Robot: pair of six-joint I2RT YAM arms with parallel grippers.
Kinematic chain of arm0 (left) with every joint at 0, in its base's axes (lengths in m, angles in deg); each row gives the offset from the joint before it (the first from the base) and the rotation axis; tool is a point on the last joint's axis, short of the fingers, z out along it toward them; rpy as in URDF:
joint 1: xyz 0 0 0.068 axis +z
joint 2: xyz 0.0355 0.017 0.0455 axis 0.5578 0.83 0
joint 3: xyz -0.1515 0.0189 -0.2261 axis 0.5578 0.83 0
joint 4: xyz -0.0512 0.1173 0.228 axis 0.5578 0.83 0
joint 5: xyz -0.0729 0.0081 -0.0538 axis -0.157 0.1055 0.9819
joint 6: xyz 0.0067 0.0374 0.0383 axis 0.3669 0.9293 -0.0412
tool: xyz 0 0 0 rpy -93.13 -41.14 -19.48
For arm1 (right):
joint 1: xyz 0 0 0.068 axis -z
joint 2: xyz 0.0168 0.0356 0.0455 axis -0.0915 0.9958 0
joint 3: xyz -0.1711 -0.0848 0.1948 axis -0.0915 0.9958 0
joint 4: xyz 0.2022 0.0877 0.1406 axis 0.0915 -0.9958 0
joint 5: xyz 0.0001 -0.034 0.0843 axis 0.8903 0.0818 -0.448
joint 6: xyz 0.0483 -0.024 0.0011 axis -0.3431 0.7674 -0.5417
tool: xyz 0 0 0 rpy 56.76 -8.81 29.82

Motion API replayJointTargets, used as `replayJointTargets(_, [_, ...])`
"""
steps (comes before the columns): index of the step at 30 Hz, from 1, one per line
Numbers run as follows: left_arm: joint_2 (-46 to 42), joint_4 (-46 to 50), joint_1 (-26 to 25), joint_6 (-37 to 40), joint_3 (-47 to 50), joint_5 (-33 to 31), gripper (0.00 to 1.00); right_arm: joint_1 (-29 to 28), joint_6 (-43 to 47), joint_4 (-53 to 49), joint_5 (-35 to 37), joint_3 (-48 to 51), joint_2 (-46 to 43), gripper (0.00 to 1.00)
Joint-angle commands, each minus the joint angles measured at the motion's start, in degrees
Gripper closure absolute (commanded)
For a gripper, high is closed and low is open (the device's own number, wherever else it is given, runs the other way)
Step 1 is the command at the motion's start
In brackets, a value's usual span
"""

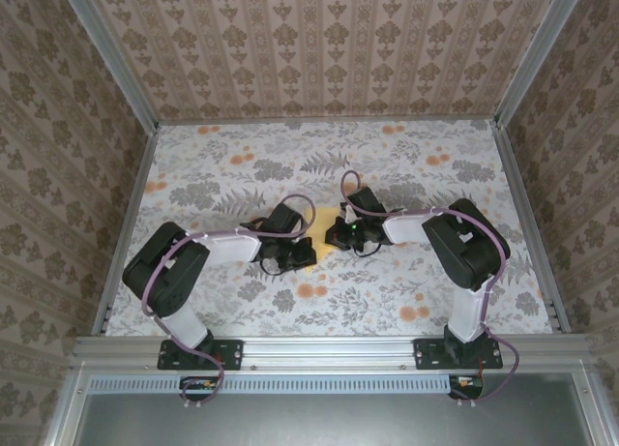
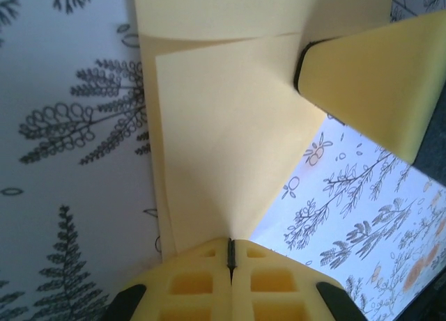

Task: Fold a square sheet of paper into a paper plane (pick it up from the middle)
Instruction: Third fold the triangle at the center of the table.

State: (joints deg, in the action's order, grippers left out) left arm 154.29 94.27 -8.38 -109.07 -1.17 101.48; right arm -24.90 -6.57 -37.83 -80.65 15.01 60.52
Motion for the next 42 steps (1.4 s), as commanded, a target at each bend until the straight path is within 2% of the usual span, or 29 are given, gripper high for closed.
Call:
replayJointTargets(1, [-1.81, 8.03, -0.47, 2.06, 3.02, 0.71, 0.97, 0.67, 0.37, -9.28, 7.62, 2.10, 4.15, 1.00])
replayJointTargets(11, [-6.33, 7.74, -1.00, 5.78, -0.72, 0.23, 1.00, 0.76, 0.37, -9.43, 7.70, 2.08, 4.14, 1.00])
replayJointTargets(24, [3.05, 8.45, -0.87, 7.13, -8.49, -2.96, 1.00, 0.80, 0.38, -9.31, 7.18, 1.91, 4.43, 1.00])
replayJointTargets(31, [4.93, 8.60, -0.76, 7.20, -6.09, -1.75, 1.00, 0.88, 0.51, -9.71, 7.23, 1.86, 4.49, 1.00])
replayJointTargets(42, [-2.89, 11.78, -0.79, 9.78, 1.81, 1.07, 1.00, 1.22, 0.52, -10.50, 7.97, 1.76, 3.87, 1.00])
